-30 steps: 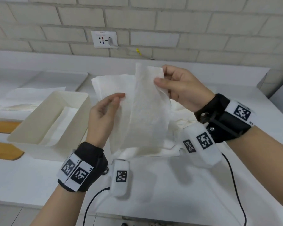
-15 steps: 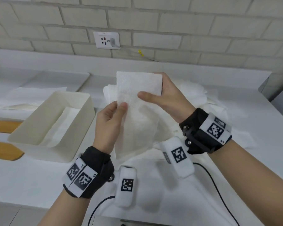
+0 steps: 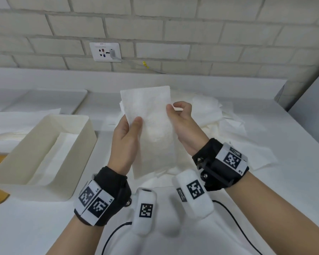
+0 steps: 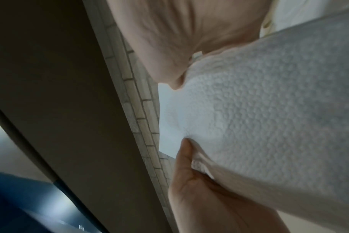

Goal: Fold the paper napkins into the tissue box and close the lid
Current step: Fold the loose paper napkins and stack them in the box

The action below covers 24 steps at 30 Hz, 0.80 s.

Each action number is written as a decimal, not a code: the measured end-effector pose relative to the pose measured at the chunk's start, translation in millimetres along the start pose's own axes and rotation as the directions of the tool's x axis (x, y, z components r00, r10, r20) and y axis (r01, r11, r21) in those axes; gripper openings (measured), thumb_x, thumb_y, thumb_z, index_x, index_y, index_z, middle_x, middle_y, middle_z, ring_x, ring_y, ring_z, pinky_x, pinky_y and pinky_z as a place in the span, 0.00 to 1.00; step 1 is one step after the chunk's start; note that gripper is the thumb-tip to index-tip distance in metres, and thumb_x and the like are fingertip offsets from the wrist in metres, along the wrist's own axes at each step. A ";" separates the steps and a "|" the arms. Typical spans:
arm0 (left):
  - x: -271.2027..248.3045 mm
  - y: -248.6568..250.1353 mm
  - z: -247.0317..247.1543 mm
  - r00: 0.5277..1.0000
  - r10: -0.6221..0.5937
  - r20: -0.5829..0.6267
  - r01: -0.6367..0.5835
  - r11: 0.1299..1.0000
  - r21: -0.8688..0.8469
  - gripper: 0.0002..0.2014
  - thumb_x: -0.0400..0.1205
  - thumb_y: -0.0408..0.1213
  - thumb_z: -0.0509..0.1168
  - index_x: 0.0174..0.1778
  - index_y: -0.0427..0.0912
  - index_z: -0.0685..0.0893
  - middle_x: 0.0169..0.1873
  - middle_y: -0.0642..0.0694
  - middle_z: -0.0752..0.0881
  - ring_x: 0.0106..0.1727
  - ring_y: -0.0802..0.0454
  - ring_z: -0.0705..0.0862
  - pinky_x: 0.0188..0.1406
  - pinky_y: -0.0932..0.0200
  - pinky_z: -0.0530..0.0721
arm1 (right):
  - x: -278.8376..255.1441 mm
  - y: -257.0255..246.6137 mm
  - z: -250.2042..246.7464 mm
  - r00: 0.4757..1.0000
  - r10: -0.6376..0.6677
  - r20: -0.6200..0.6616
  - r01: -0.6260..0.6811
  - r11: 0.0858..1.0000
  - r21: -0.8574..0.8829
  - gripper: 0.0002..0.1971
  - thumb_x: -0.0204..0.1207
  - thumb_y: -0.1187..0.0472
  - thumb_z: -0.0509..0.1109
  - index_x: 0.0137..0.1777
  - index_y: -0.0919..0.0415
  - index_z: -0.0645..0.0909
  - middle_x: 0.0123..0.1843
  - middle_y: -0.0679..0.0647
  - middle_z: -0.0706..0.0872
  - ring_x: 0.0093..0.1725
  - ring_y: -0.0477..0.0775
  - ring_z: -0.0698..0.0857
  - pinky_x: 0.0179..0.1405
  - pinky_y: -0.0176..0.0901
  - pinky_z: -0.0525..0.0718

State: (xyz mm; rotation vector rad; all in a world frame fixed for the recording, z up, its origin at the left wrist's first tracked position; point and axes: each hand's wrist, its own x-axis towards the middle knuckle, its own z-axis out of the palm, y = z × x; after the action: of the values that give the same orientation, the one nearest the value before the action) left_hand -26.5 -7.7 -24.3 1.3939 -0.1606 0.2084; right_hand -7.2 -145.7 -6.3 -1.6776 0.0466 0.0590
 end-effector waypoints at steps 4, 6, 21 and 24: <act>12.8 -0.9 6.9 0.996 0.053 0.072 -0.055 0.998 0.024 0.13 0.82 0.33 0.60 0.56 0.56 0.72 0.58 0.51 0.82 0.57 0.55 0.84 0.54 0.55 0.84 | -1.9 5.7 -10.4 0.999 0.033 0.038 -0.032 0.999 -0.015 0.24 0.79 0.43 0.59 0.69 0.56 0.69 0.66 0.49 0.80 0.66 0.50 0.80 0.69 0.55 0.75; 18.3 -0.8 13.1 0.987 0.068 0.143 -0.072 0.997 0.028 0.22 0.78 0.34 0.60 0.63 0.59 0.64 0.63 0.49 0.80 0.61 0.55 0.83 0.58 0.54 0.84 | -5.1 4.6 -18.1 0.999 -0.029 0.013 0.031 0.995 -0.091 0.16 0.83 0.51 0.57 0.67 0.56 0.67 0.69 0.48 0.77 0.69 0.48 0.76 0.71 0.52 0.74; 18.1 -24.7 128.9 0.882 -0.111 0.457 -0.051 0.943 0.328 0.11 0.85 0.26 0.54 0.59 0.41 0.61 0.48 0.59 0.73 0.44 0.72 0.79 0.37 0.79 0.77 | -47.9 23.2 -112.0 0.940 -0.053 -0.338 0.003 0.989 -0.148 0.06 0.86 0.62 0.49 0.59 0.61 0.59 0.53 0.58 0.78 0.52 0.58 0.79 0.49 0.39 0.78; 9.2 -31.3 162.4 0.828 -0.123 0.547 -0.037 0.962 0.271 0.12 0.86 0.26 0.52 0.61 0.43 0.59 0.52 0.58 0.72 0.49 0.70 0.77 0.37 0.81 0.76 | -59.5 28.0 -135.2 0.874 -0.161 -0.460 0.106 0.984 -0.142 0.03 0.86 0.64 0.49 0.56 0.60 0.57 0.44 0.44 0.74 0.39 0.41 0.75 0.34 0.22 0.73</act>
State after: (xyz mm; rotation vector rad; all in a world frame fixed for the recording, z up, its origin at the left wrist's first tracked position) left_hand -8.3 -172.3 -24.5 1.7043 -0.6097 -0.2395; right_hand -66.9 -283.4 -15.7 -1.7709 0.2982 -0.4625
